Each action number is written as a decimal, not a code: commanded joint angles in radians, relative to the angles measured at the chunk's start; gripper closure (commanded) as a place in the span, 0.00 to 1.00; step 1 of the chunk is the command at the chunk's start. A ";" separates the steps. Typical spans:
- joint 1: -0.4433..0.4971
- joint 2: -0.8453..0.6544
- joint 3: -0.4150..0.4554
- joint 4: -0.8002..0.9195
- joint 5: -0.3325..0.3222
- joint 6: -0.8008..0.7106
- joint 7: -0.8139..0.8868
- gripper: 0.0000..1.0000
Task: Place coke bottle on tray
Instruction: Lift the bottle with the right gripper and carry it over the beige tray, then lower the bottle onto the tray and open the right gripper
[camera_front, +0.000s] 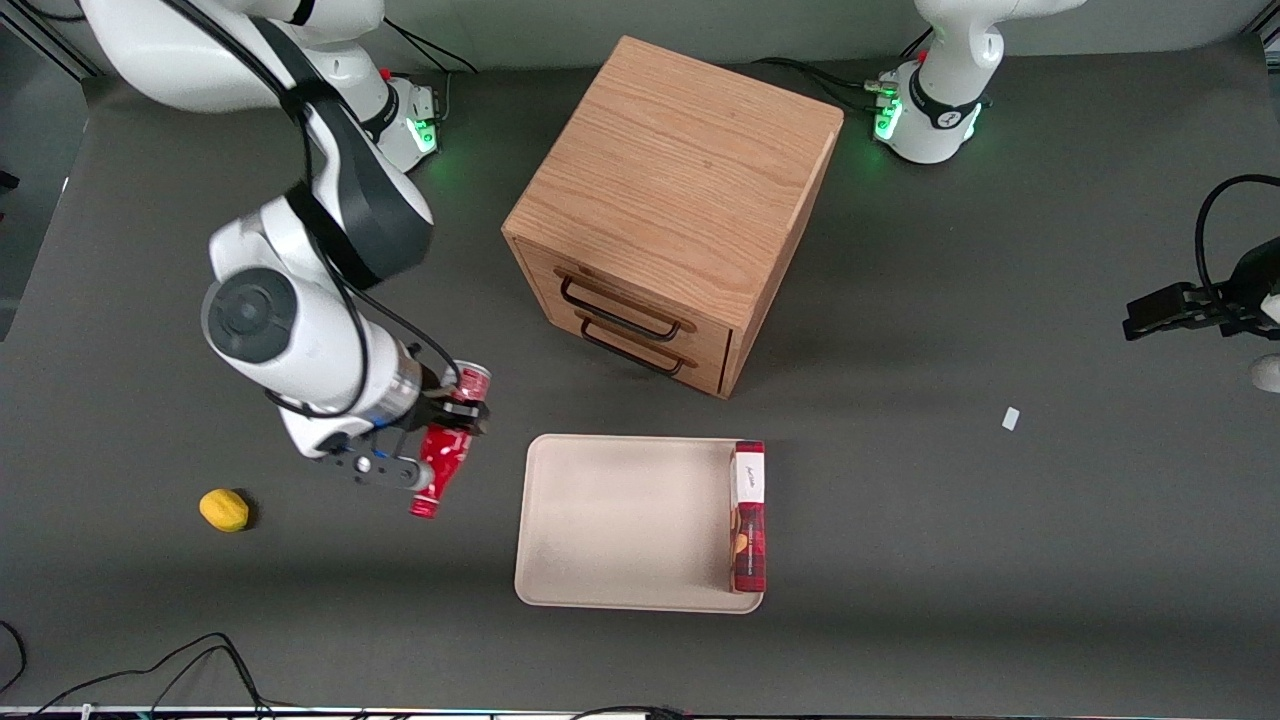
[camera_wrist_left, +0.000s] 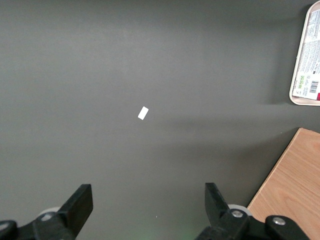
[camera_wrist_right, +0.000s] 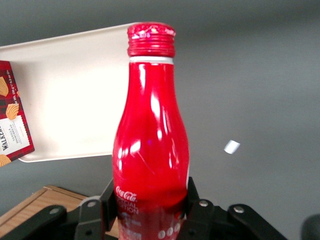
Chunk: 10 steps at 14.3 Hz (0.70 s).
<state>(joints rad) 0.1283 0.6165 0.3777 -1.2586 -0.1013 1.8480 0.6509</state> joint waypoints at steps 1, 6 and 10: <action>0.011 0.204 0.023 0.117 -0.015 0.127 -0.036 1.00; 0.034 0.389 0.012 0.116 -0.020 0.382 -0.034 1.00; 0.043 0.420 0.007 0.114 -0.043 0.428 -0.034 1.00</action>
<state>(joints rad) 0.1604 1.0336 0.3859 -1.1891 -0.1206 2.2818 0.6251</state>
